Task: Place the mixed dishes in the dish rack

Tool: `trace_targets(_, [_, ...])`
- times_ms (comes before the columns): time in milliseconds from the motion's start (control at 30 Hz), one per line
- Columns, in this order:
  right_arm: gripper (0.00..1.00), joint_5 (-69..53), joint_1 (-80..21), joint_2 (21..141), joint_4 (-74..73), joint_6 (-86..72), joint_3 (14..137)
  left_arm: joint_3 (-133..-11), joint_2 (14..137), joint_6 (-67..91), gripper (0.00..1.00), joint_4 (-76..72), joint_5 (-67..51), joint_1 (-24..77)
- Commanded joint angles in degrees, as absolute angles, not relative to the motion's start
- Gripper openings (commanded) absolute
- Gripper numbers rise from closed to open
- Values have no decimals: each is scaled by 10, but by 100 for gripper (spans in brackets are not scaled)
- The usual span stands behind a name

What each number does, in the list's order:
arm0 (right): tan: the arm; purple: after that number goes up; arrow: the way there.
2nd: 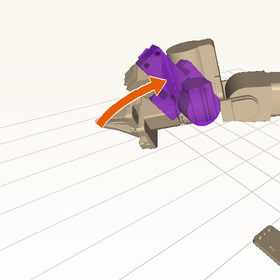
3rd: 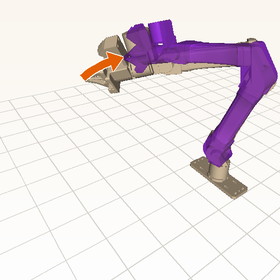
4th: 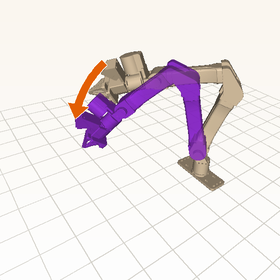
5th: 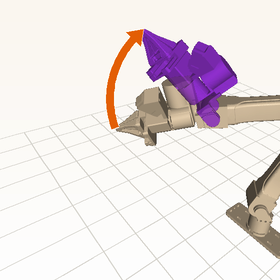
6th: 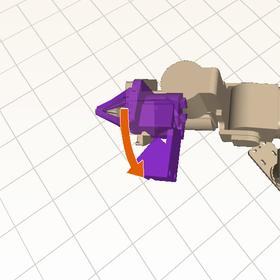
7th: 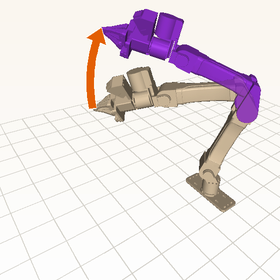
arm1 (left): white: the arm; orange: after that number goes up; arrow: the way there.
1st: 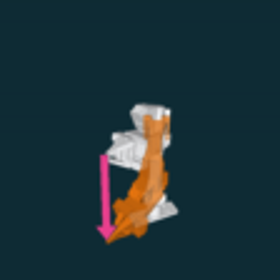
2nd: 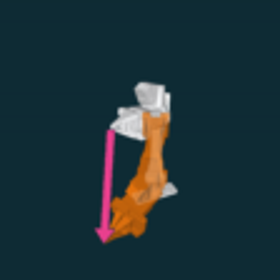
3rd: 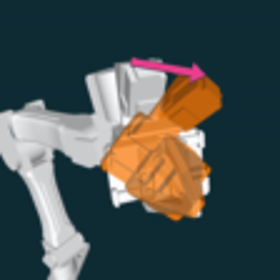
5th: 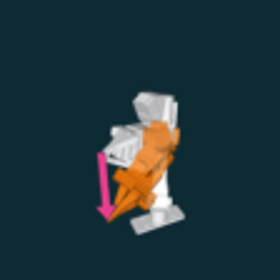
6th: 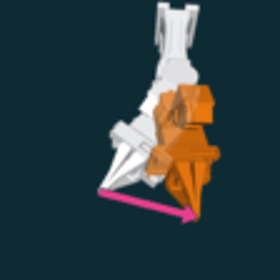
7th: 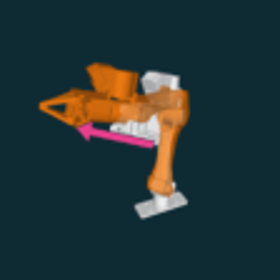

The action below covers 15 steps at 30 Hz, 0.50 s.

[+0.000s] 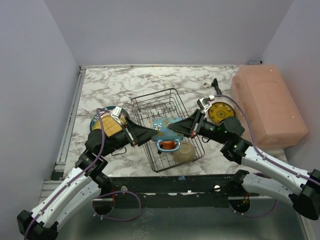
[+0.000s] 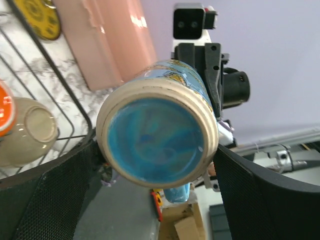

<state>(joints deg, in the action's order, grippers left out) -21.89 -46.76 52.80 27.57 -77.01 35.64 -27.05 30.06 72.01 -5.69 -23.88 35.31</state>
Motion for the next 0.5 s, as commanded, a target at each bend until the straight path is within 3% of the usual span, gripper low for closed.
trace_targets(0, [0, -263, -469, 529, 445, -823, 361, -244, 329, 794, 99, -195, -320, 345])
trace_targets(267, [0, -255, -469, 521, 445, -824, 341, -271, 294, 705, 99, -89, -292, 343])
trace_targets(467, [0, -287, -469, 557, 522, -844, 341, -265, 358, 769, 99, -178, -357, 339])
